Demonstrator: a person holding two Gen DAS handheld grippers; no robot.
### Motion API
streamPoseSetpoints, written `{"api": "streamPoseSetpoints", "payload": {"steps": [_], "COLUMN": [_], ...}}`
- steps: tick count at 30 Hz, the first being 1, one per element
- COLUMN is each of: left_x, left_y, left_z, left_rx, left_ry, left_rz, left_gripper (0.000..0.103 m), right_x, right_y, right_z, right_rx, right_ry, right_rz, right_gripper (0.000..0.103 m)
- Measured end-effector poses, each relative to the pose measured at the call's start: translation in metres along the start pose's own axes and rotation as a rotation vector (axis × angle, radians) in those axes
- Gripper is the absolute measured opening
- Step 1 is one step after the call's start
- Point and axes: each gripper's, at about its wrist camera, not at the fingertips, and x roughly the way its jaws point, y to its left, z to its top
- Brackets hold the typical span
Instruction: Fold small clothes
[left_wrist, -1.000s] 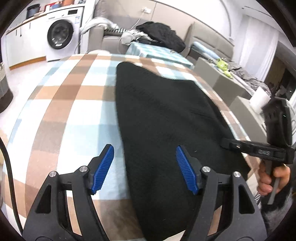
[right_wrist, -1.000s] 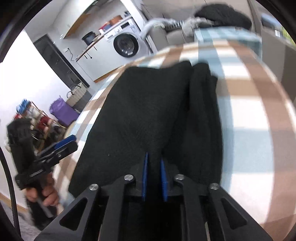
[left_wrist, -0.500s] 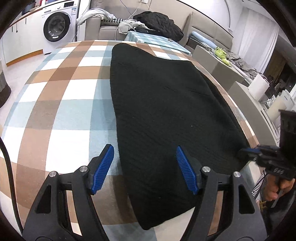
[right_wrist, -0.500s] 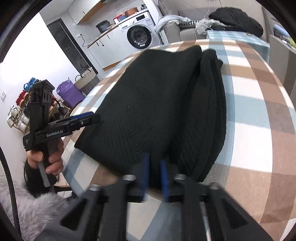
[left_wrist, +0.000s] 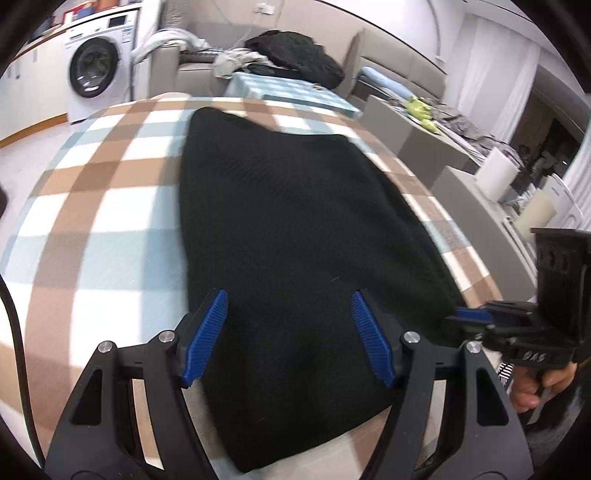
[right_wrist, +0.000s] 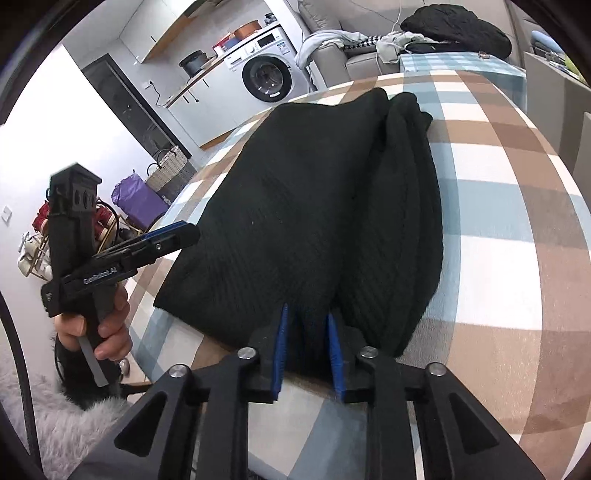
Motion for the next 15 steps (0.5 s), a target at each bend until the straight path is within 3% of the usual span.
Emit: {"api": "streamPoseSetpoints", "payload": {"steps": [5, 9, 15], "left_x": [0.027, 0.052, 0.103], "left_y": [-0.037, -0.068, -0.102], "left_z": [0.021, 0.037, 0.05], "left_rx": [0.042, 0.083, 0.076], "left_ry": [0.034, 0.067, 0.177], "left_rz": [-0.076, -0.098, -0.111], "left_gripper": [0.067, 0.067, 0.064], "right_x": [0.008, 0.008, 0.008], "right_y": [-0.01, 0.001, 0.007], "right_z": [0.006, -0.001, -0.009], "right_rx": [0.083, 0.033, -0.027], "right_ry": [-0.057, -0.078, -0.086], "right_rz": [-0.004, -0.045, -0.061], "right_gripper": [0.023, 0.023, 0.023]}}
